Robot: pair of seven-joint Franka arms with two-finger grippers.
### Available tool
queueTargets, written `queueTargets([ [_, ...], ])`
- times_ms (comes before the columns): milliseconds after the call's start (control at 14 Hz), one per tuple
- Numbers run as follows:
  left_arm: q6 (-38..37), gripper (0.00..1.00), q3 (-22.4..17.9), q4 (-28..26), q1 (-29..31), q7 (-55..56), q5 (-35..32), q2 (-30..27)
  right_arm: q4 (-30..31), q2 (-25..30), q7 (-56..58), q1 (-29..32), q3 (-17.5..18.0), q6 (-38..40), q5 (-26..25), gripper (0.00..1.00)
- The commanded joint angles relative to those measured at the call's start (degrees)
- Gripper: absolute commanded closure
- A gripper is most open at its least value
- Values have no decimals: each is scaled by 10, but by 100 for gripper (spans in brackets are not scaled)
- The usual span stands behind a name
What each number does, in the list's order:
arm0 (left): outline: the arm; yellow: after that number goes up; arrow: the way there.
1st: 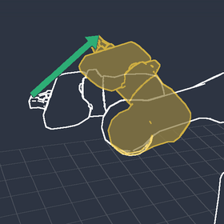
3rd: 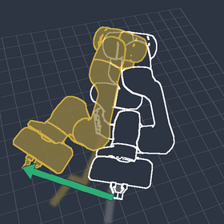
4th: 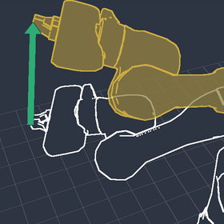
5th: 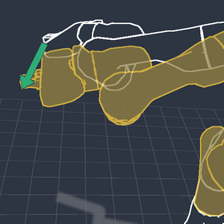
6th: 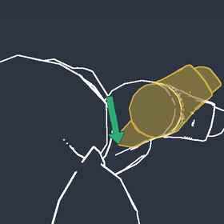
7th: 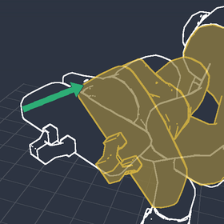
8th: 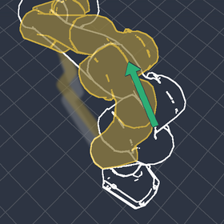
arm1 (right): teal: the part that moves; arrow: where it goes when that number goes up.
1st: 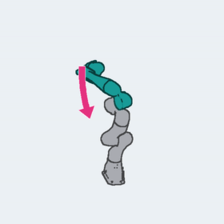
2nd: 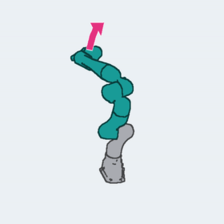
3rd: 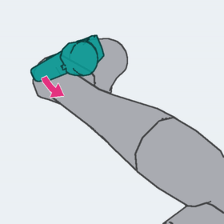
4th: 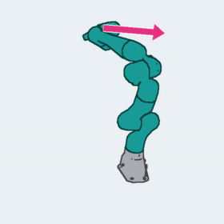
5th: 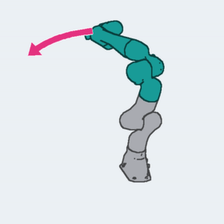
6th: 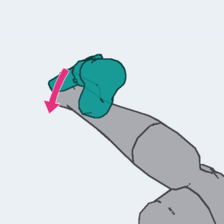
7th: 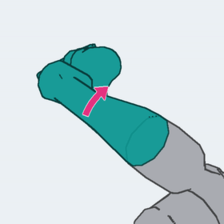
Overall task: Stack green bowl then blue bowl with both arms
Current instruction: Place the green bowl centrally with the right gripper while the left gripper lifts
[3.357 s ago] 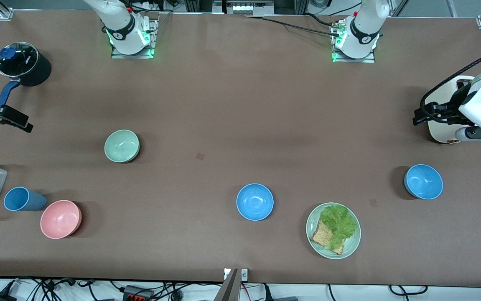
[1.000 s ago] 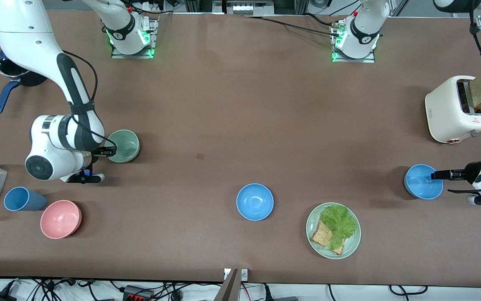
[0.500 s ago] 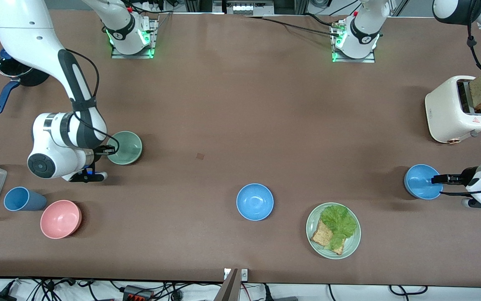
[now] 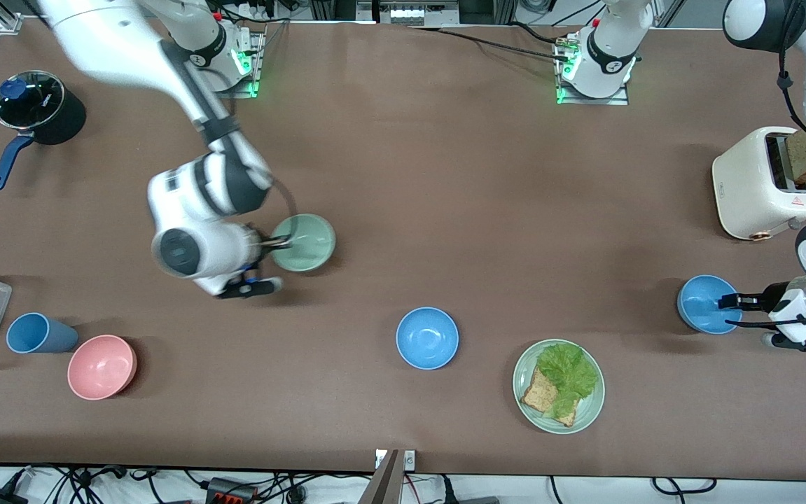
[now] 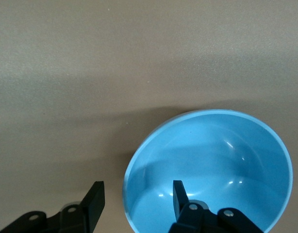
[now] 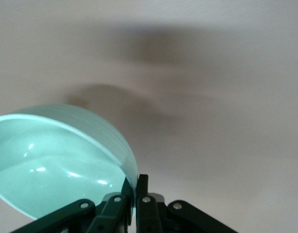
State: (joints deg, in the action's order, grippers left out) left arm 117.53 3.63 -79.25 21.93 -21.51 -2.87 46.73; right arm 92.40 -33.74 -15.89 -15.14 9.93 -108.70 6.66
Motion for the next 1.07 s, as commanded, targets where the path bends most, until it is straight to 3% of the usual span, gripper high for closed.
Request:
queueTargets([
  [0, 0, 67, 5, 16, 3, -30, -7, 7, -4, -7, -54, -60, -3, -26, 38, 100],
  [429, -7, 99, 12, 16, 4, -49, -1, 2, -21, -55, -162, -146, -3, -98, 71, 100],
  [714, -30, 99, 21, 16, 6, -49, 11, 0, -20, -67, -210, -182, -3, -104, 71, 100],
  [929, -81, 99, 38, 16, 6, -49, 11, -31, -14, -67, -210, -189, -3, -99, 70, 100],
  [1000, -98, 99, 45, 16, 5, -49, 11, -47, -13, -67, -210, -191, -3, -99, 71, 80],
])
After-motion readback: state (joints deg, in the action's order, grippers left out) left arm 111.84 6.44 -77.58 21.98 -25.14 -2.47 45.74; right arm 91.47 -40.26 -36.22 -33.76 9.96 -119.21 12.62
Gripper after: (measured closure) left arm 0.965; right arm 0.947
